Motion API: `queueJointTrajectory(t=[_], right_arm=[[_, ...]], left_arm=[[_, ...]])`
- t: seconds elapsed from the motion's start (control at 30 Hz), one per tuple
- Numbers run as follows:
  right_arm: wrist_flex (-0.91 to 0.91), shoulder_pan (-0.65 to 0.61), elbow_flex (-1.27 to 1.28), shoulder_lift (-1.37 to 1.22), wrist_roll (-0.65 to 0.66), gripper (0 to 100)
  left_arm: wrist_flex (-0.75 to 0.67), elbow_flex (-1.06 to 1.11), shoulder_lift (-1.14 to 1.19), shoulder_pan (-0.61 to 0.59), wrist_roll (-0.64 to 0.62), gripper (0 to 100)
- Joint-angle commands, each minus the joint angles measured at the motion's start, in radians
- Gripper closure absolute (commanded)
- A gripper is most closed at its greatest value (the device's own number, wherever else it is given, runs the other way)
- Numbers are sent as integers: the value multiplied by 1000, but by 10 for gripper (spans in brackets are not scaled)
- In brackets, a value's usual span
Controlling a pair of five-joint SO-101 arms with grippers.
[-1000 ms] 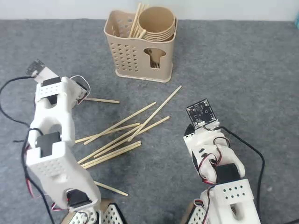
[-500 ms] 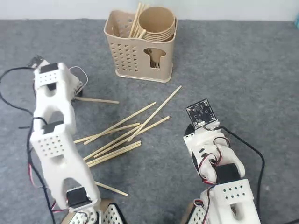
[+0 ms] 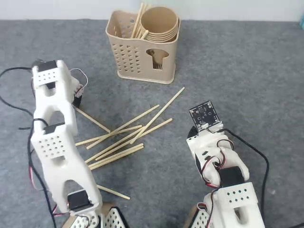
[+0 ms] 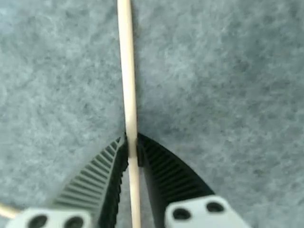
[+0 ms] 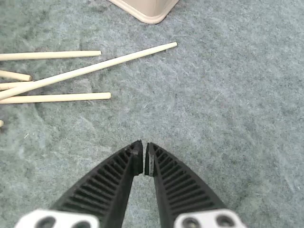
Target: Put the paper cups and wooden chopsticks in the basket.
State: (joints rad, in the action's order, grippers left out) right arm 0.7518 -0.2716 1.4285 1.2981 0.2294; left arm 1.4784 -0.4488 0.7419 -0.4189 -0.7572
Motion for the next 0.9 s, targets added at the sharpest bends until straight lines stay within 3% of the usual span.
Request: queueJointTrajectory(t=[0.0, 0.23, 0.4, 0.57, 0.73, 0.87], right_arm=[[-16, 5, -11, 16, 26, 965], [-16, 5, -9, 16, 26, 965], [-18, 5, -9, 16, 23, 965], [-19, 5, -8, 16, 25, 965], [-22, 5, -8, 16, 25, 965], [-22, 5, -8, 16, 25, 965]], left_arm=[[20, -38, -215, 32, 26, 990], [-84, -33, -578, 184, 167, 989], [-292, -31, -730, 284, 344, 989], [-529, -21, -740, 374, 531, 989], [-787, 36, -740, 416, 542, 989], [-890, 42, -738, 439, 542, 989]])
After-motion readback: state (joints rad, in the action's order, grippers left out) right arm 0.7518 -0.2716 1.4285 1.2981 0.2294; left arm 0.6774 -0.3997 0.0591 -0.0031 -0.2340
